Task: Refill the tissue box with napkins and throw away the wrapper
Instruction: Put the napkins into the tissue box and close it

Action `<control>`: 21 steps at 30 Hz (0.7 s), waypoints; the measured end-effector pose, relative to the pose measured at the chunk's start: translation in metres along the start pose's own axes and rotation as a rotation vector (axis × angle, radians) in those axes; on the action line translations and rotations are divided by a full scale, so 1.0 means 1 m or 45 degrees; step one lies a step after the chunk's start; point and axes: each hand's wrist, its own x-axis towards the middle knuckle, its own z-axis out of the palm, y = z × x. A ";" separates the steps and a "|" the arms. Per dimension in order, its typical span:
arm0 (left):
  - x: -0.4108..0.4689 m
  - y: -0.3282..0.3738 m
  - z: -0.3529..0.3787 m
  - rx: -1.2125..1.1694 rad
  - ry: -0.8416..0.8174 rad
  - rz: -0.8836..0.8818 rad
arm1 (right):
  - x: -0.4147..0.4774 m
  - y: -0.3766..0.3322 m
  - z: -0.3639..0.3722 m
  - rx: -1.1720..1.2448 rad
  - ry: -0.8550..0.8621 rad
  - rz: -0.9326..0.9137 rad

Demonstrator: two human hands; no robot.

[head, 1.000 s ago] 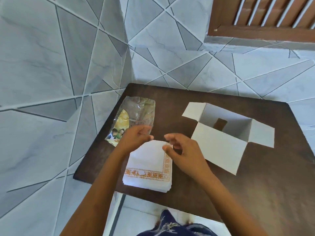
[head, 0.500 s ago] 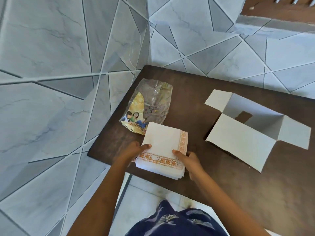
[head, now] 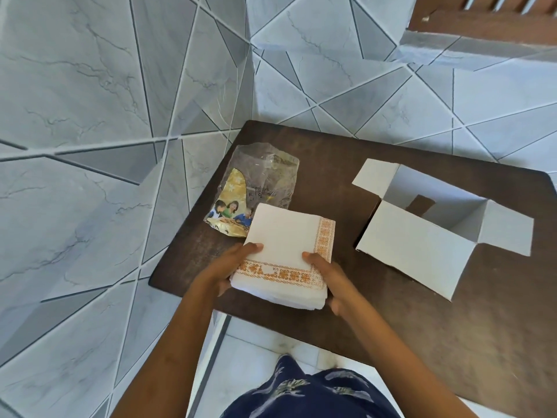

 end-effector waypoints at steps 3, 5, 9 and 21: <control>-0.006 0.024 -0.003 0.016 0.053 0.154 | -0.005 -0.021 0.006 0.034 0.070 -0.119; -0.017 0.046 -0.004 0.084 0.077 0.287 | -0.009 -0.037 0.011 0.051 0.061 -0.196; -0.053 0.091 -0.008 0.266 -0.074 0.565 | -0.019 -0.077 0.019 0.048 -0.012 -0.343; -0.112 0.169 -0.004 0.530 -0.286 1.198 | -0.085 -0.190 0.019 0.012 -0.202 -0.569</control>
